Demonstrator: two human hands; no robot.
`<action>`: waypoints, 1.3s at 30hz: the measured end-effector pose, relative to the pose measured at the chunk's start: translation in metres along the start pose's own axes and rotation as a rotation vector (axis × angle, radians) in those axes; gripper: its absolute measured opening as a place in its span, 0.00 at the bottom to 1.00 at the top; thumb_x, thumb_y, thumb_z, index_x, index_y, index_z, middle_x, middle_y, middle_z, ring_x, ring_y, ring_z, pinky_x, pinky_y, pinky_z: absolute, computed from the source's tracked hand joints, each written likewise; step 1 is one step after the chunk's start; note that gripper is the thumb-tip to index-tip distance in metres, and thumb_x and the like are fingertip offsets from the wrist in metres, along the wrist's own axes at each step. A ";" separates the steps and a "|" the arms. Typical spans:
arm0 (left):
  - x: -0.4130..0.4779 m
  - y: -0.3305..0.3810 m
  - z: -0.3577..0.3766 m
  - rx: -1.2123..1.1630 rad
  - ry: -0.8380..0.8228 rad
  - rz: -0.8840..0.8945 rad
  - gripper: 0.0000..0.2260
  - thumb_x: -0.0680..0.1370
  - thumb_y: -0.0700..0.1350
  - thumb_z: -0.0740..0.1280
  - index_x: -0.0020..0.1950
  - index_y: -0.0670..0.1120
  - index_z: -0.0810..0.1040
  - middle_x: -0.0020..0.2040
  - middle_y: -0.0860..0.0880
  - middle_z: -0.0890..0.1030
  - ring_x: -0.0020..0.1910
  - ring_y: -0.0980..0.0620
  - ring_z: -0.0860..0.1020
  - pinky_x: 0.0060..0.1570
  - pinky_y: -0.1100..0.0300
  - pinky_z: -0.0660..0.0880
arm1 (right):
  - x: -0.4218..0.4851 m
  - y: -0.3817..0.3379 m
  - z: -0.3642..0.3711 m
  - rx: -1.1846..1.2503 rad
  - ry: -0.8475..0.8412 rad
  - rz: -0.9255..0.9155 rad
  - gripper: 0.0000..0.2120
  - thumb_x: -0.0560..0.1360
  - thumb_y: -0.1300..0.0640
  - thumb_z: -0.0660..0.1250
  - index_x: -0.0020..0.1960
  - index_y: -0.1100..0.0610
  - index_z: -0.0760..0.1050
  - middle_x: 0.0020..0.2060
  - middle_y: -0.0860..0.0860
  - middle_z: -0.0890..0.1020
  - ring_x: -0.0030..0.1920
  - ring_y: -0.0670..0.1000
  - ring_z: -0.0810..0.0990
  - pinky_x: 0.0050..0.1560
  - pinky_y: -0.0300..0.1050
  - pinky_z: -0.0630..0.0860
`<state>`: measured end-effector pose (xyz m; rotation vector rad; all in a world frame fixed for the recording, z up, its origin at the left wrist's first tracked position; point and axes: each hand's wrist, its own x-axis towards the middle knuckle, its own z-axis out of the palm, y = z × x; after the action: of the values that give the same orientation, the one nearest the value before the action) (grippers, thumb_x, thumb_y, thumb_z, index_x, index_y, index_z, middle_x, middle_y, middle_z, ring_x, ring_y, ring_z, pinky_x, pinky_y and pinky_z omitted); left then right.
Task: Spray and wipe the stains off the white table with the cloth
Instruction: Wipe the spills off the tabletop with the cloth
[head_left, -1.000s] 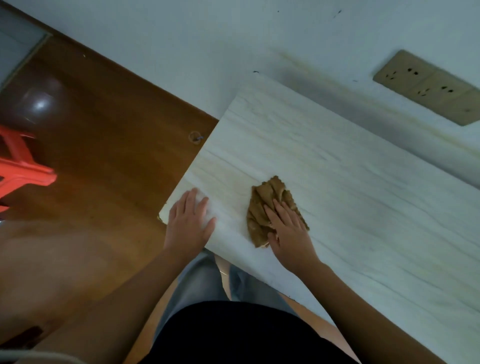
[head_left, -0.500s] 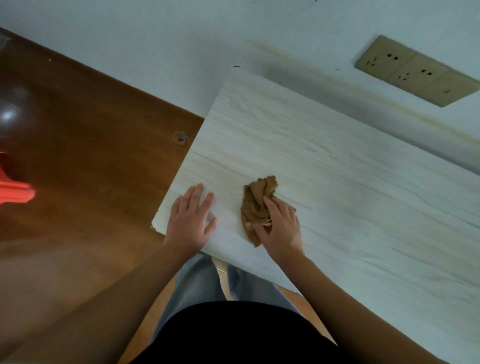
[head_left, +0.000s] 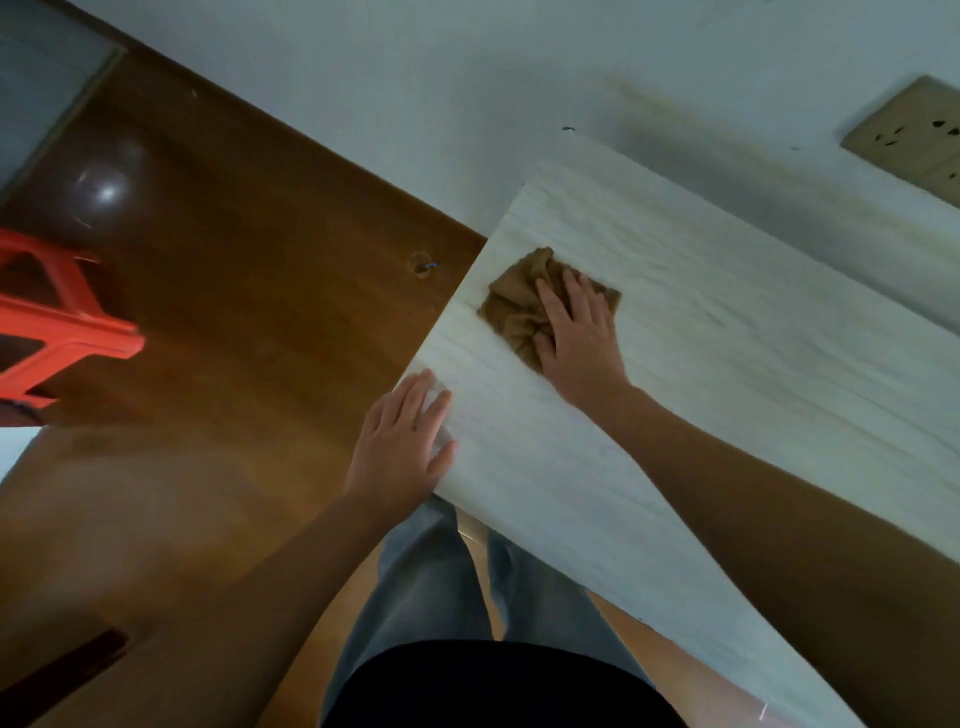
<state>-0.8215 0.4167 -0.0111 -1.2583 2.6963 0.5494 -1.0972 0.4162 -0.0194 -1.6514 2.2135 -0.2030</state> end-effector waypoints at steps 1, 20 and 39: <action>0.000 -0.001 0.003 -0.004 0.007 -0.001 0.26 0.82 0.58 0.56 0.77 0.47 0.67 0.80 0.43 0.64 0.80 0.44 0.60 0.77 0.46 0.60 | 0.020 -0.009 0.001 -0.003 0.017 0.017 0.31 0.81 0.50 0.59 0.81 0.52 0.54 0.81 0.59 0.54 0.81 0.60 0.49 0.80 0.58 0.45; 0.024 -0.043 -0.053 -0.013 0.015 -0.096 0.21 0.84 0.53 0.58 0.74 0.45 0.70 0.78 0.43 0.67 0.77 0.44 0.65 0.73 0.46 0.64 | -0.064 -0.031 0.035 -0.036 -0.108 -0.336 0.26 0.82 0.44 0.58 0.78 0.52 0.66 0.80 0.55 0.61 0.80 0.59 0.54 0.79 0.61 0.54; 0.123 -0.045 -0.067 -0.078 0.080 0.142 0.21 0.84 0.53 0.58 0.74 0.44 0.70 0.76 0.43 0.69 0.76 0.44 0.66 0.75 0.47 0.66 | -0.066 -0.114 0.059 0.059 0.036 0.169 0.28 0.81 0.47 0.57 0.80 0.49 0.59 0.81 0.56 0.55 0.81 0.60 0.47 0.80 0.61 0.46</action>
<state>-0.8640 0.2774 0.0075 -1.1357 2.8742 0.6398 -0.9568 0.4503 -0.0227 -1.4328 2.3363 -0.2523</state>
